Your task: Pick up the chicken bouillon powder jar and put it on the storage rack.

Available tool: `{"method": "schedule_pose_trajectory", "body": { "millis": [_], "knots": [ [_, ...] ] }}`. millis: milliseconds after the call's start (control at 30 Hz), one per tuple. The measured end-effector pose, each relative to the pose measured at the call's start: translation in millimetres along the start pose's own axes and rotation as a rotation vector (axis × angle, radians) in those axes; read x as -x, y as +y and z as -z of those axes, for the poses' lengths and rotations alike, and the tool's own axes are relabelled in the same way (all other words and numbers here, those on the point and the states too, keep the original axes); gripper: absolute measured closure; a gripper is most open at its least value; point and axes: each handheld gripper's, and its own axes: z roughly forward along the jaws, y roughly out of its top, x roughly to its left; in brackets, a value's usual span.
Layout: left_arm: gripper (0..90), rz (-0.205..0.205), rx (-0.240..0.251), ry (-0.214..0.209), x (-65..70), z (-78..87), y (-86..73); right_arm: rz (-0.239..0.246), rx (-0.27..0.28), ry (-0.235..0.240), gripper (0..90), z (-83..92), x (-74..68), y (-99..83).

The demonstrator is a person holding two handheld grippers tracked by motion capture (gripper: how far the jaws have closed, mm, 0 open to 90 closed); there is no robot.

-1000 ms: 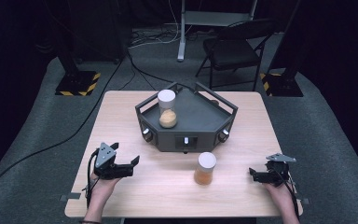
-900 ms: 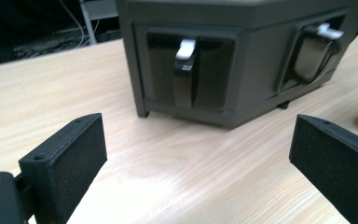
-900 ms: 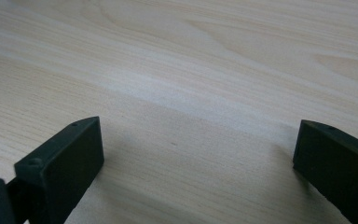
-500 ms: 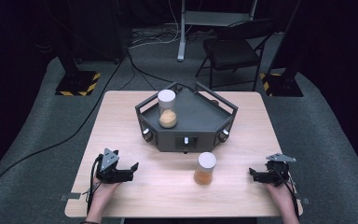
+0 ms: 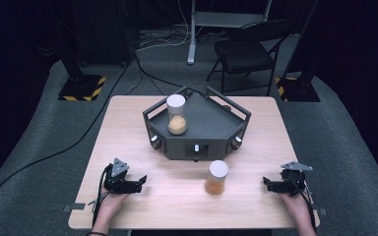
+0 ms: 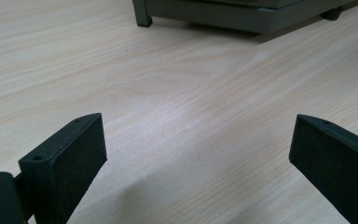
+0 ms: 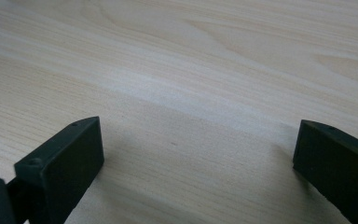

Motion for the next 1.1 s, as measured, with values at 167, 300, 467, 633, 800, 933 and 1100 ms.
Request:
{"method": "schedule_pose_trajectory", "body": {
  "millis": [167, 300, 467, 633, 800, 933, 1100],
  "knots": [
    [3.7, 0.013, -0.033, -0.009, -3.4, -2.8, 2.6, 0.0, 0.0, 0.0, 0.6, 0.0, 0.0, 0.0],
    [3.6, 0.026, -0.044, -0.021, -5.7, -3.8, 4.2, -0.001, 0.0, -0.001, 0.7, 0.0, -0.3, 0.0],
    [3.4, 0.023, -0.082, -0.006, -2.6, -6.5, 10.0, -0.001, 0.0, -0.002, 0.7, -0.1, -0.4, 0.0],
    [3.2, 0.012, -0.13, 0.023, 3.1, -10.4, 17.4, -0.001, 0.001, -0.002, 0.7, -0.1, -0.4, 0.0],
    [2.9, 0.013, -0.137, 0.03, 5.2, -11.6, 18.3, -0.001, 0.0, -0.002, 0.6, -0.1, -0.4, 0.0],
    [2.7, 0.01, -0.138, 0.032, 5.7, -11.8, 18.5, -0.001, 0.001, -0.002, 0.7, -0.1, -0.4, -0.1],
    [2.6, 0.01, -0.139, 0.031, 5.6, -11.8, 18.5, -0.001, 0.001, -0.002, 0.7, -0.1, -0.5, -0.1]
  ]
}}
